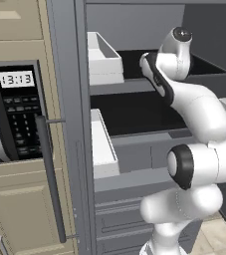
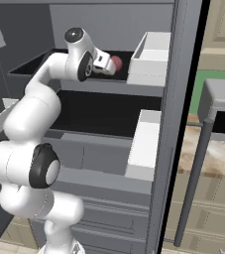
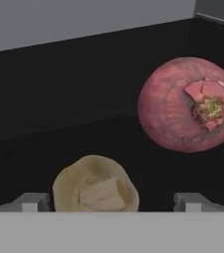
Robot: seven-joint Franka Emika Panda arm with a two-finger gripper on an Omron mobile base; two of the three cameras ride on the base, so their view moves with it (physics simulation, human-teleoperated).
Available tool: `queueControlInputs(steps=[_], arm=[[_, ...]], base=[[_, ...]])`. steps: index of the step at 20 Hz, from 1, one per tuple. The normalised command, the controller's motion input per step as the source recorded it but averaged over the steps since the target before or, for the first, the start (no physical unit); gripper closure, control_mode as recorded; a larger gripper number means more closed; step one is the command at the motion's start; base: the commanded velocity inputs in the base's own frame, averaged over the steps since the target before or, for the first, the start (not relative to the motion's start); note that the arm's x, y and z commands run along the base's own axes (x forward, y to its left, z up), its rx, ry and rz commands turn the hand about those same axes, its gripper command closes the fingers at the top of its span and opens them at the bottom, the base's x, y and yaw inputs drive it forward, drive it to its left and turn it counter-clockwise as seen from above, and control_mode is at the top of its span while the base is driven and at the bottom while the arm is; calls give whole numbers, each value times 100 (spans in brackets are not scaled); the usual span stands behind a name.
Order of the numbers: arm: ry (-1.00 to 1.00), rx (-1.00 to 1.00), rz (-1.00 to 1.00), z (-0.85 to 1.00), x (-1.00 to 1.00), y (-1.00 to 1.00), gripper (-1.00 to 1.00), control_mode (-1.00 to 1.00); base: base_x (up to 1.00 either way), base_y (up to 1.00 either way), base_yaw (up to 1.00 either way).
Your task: Grab the garlic and onion from the fridge, place them in the blender, close the lid, and turn on the blender to create a marinade.
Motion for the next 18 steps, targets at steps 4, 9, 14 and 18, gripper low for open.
queueControlInputs(steps=[4,9,14,18], arm=[[0,-1,9,-8,55,0,-100,-100],[2,-5,5,-10,43,0,-100,-100],[4,-10,7,-68,-5,0,100,-100],[-3,0,3,-23,0,-2,100,-100]], base=[[0,0,0],[0,0,0],[0,0,0],[0,0,0]])
